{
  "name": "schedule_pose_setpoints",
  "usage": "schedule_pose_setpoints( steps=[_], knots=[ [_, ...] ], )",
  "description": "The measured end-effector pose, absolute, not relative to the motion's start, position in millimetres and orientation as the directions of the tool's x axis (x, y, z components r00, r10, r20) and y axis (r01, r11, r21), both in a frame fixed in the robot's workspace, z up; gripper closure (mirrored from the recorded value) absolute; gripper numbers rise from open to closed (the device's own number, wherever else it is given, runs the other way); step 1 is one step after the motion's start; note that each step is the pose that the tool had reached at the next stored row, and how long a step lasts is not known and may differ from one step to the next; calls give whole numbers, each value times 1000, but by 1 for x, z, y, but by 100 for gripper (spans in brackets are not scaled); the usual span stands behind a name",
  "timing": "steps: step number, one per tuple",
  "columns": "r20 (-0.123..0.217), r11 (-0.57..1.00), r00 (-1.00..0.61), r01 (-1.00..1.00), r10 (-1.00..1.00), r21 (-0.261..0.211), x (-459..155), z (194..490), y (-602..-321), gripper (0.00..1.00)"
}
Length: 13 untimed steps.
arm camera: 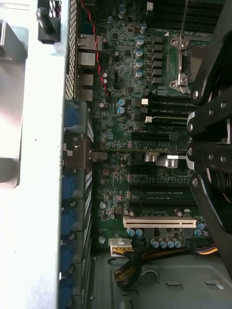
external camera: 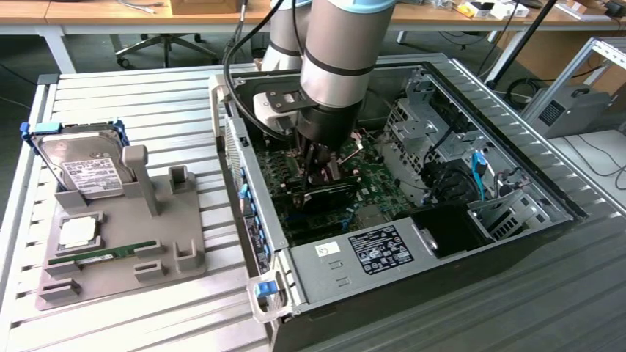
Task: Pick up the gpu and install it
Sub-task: 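Press down on the gpu until it lock into place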
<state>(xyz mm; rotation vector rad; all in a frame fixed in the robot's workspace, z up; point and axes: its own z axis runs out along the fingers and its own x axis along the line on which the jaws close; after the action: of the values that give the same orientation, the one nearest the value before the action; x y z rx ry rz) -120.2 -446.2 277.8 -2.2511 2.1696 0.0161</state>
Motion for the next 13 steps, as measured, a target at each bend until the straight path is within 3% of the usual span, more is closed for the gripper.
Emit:
schedule_pose_setpoints(
  steps=[13],
  knots=[
    [-18, 5, -5, -1000, -1000, -4, -120, 279, -446, 89]
  ],
)
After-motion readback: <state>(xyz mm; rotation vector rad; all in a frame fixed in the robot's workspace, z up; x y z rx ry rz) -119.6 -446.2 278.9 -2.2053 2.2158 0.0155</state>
